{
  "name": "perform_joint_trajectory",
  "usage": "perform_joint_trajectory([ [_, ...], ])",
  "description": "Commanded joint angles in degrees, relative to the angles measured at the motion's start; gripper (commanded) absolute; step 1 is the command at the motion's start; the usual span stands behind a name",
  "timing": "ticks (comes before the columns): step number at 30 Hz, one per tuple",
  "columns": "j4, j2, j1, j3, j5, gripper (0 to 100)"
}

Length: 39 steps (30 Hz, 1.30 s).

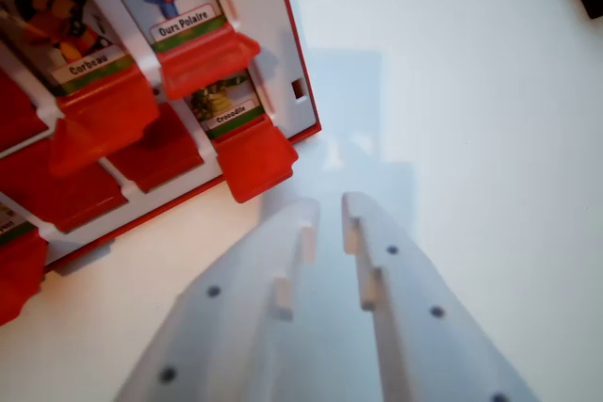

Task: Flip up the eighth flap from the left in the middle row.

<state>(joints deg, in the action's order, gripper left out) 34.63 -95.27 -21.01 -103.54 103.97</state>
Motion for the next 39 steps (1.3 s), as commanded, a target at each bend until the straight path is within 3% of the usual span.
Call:
perform_joint_trajectory([
  [1, -1.8, -0.3, 1.1, 4.9, 1.23, 3],
  [8, -3.4, 3.0, 1.8, 5.5, 1.14, 3],
  [25, -3.3, 15.7, 1.2, 19.2, 0.88, 3],
  [39, -2.3, 20.0, 0.6, 23.9, 0.79, 3],
])
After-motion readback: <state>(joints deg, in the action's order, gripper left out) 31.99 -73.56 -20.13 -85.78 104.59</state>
